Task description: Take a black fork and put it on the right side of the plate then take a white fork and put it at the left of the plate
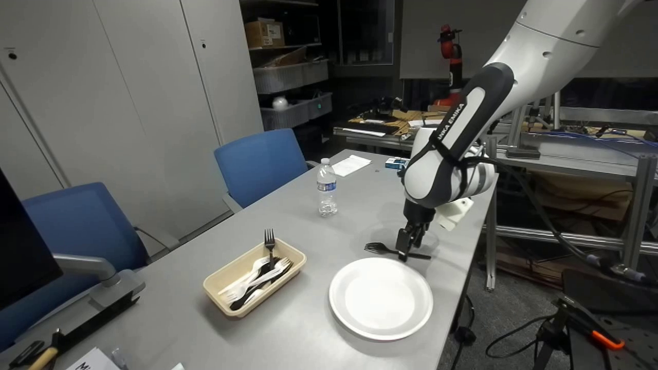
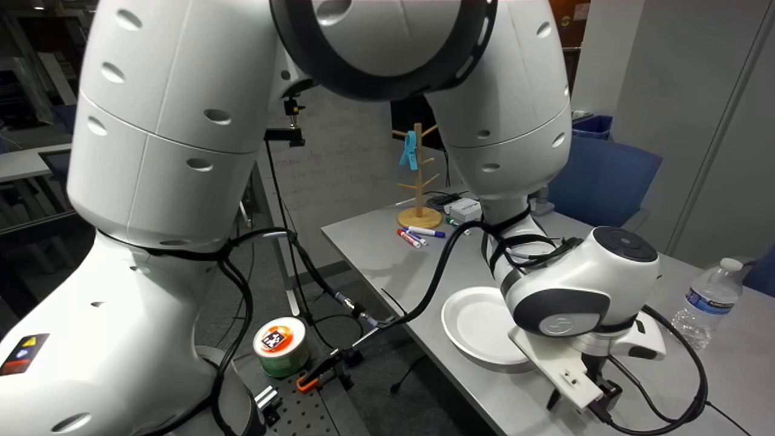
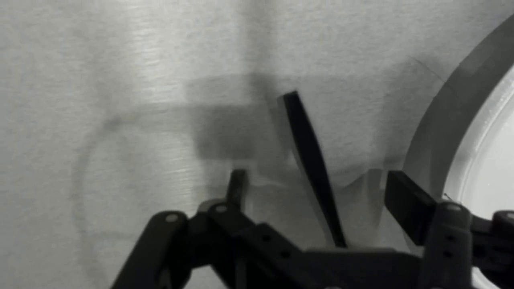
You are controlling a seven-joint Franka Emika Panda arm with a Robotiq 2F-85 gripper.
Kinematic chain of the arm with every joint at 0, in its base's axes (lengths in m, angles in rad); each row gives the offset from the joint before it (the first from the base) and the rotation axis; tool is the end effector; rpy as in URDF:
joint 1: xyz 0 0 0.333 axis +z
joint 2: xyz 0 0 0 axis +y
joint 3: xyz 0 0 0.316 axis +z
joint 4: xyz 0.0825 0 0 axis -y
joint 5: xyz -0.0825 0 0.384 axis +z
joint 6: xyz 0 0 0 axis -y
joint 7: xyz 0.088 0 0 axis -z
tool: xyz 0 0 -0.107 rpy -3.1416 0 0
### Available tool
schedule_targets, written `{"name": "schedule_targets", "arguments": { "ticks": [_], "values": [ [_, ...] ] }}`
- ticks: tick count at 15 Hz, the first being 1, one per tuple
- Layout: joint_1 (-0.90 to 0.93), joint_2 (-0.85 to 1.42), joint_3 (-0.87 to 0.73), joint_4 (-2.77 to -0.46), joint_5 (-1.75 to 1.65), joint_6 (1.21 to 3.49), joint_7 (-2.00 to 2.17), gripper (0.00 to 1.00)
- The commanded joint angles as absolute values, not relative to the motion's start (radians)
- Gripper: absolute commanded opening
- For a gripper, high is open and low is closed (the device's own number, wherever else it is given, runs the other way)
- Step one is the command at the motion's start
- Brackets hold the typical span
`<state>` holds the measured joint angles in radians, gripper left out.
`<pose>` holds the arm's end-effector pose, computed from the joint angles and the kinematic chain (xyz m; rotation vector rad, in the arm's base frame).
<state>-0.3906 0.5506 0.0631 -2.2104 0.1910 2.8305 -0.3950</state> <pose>0.5175 -0.1845 0.1326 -3.0650 0.1886 -0.1500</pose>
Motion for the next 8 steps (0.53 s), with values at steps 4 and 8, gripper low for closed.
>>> {"name": "schedule_targets", "arguments": {
  "ticks": [4, 8],
  "values": [
    [-0.376, 0.462, 0.047, -2.267, 0.164, 2.816, -0.367, 1.0],
    [-0.361, 0.413, 0.042, -2.276, 0.164, 2.819, -0.358, 1.0]
  ]
}}
